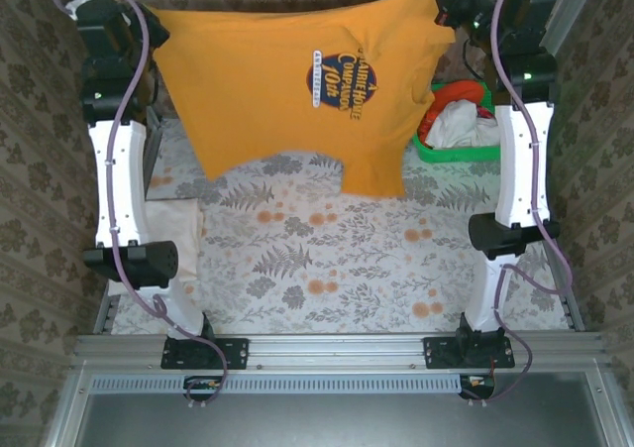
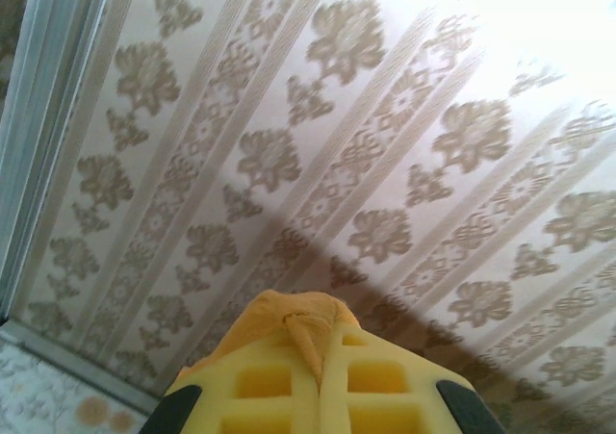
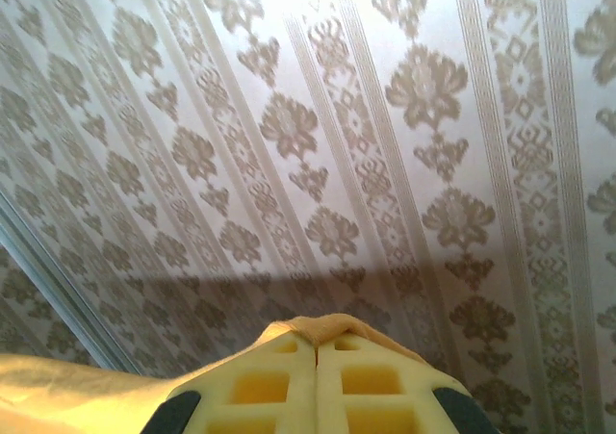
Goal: Fold and stack the t-shirts
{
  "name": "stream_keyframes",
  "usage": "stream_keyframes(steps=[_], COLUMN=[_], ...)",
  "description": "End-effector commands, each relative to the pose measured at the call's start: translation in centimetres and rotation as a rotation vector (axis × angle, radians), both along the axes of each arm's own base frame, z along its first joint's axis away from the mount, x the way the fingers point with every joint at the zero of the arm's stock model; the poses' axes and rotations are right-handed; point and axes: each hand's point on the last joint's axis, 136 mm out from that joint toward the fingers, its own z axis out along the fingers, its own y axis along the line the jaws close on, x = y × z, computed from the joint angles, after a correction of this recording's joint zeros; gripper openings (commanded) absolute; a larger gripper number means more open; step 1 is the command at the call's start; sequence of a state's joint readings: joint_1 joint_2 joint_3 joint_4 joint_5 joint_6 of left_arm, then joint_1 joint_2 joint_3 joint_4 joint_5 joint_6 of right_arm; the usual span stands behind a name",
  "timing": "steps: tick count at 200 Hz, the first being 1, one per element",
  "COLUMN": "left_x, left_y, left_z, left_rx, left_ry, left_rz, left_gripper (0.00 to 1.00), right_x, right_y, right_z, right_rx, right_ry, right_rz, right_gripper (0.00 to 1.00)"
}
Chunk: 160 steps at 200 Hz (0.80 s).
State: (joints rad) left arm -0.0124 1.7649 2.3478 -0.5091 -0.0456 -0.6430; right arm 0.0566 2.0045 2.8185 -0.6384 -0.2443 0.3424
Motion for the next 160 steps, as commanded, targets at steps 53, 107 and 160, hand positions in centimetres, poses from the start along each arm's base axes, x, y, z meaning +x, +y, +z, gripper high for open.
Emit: stream_keyframes(steps=[53,107,160], left_x=[-7.9,-11.8,-17.5], left_y=[1.5,1.9,1.1], left_z=[-1.6,-28.5,-45.3], left_rx=[0.070,-0.110,-0.271], left_ry=[-0.035,0.487,0.845], left_rz=[0.061,0.103,0.141], left_gripper=[0.00,0.00,0.00], right_x=[-7.9,-12.9,-18.0], right_y=[-2.0,-0.5,0.0], right_z=[-4.0,-30.8,-49.1], right_rx=[-0.025,0.140,0.391], right_ry=[0.025,0.600,1.052], right_rz=[-0.037,0.044,-0.048], right_gripper=[0.00,0.00,0.00])
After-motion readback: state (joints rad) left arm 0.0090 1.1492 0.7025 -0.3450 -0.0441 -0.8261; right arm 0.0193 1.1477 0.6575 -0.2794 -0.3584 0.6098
